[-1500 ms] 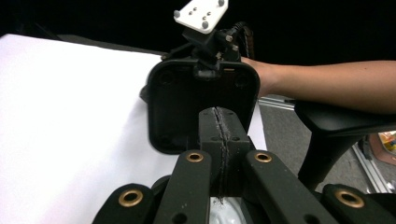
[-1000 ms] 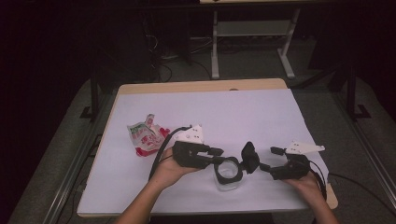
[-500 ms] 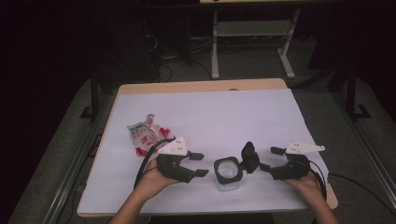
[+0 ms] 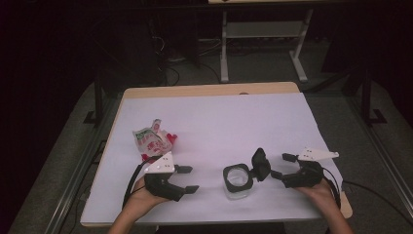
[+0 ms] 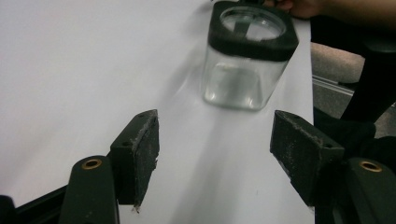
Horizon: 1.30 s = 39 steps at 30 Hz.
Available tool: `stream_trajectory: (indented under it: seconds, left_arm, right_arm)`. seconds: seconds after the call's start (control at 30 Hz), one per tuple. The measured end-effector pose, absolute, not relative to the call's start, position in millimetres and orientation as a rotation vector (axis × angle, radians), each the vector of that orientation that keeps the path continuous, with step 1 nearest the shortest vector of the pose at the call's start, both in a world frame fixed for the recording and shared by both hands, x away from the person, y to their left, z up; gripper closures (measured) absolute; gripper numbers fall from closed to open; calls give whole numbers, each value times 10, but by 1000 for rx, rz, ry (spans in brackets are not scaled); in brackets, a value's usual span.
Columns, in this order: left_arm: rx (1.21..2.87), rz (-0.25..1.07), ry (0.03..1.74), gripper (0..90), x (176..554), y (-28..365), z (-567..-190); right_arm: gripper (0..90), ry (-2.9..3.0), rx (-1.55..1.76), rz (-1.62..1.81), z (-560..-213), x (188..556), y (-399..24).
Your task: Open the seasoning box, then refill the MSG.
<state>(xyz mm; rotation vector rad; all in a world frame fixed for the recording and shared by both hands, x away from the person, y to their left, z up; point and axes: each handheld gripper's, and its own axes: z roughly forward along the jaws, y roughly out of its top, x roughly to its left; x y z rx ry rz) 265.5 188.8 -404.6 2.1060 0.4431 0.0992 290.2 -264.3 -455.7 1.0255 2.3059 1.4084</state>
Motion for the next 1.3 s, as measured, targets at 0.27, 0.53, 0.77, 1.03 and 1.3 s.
stream_trajectory:
  seconds: [0.27, 0.53, 0.77, 1.03, 1.3]
  left_arm:
    - [2100, 130, 519, 327, 2570, 2203, -4128]
    - [2070, 177, 609, 327, 2525, 2532, -4140]
    - [2059, 193, 637, 327, 2547, 2669, -4109]
    - [2039, 230, 678, 327, 2543, 2870, -4045]
    - [2027, 301, 740, 334, 2562, 3106, -3991]
  right_arm:
    - [141, 2303, 1024, 1408, -4557, 2900, -2640]
    - [141, 2301, 1030, 1409, -4557, 2899, -2639]
    - [141, 2301, 1026, 1409, -4557, 2897, -2638]
    - [141, 2303, 1033, 1410, -4557, 2900, -2640]
    - [141, 2304, 1035, 1409, -4558, 2905, -2640]
